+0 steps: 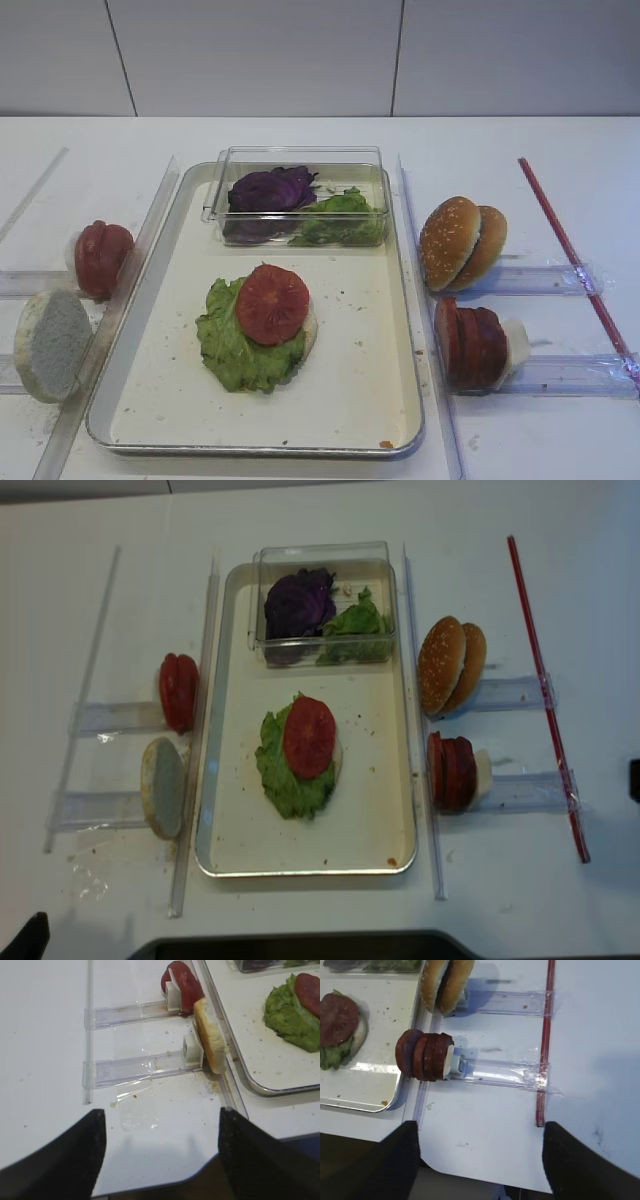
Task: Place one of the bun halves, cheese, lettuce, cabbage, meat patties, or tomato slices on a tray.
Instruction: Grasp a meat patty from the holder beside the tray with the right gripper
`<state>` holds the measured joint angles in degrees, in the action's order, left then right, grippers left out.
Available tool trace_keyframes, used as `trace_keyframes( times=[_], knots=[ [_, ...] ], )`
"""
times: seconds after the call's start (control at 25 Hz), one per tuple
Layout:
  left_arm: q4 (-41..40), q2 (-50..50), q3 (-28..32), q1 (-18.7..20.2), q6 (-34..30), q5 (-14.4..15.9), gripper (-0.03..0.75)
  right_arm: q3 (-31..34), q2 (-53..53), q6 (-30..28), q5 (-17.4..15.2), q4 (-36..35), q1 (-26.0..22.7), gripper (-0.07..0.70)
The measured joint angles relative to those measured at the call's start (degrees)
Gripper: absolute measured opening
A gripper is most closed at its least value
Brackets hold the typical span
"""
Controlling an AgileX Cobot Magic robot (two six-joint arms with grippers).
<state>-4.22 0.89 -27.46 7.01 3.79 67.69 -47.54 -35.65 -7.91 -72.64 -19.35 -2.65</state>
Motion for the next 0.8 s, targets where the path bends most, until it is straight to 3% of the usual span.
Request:
trace_keyframes(
  times=[0.28, 0.8],
  knots=[
    [0.00, 0.00, 0.00, 0.00, 0.00, 0.00, 0.440, 0.00, -5.72, -2.03, 0.22, -4.34, 0.50, 0.527],
    [0.00, 0.00, 0.00, 0.00, 0.00, 0.00, 0.440, -5.27, -16.79, -1.33, 0.68, -3.76, 13.12, 0.505]
  ],
)
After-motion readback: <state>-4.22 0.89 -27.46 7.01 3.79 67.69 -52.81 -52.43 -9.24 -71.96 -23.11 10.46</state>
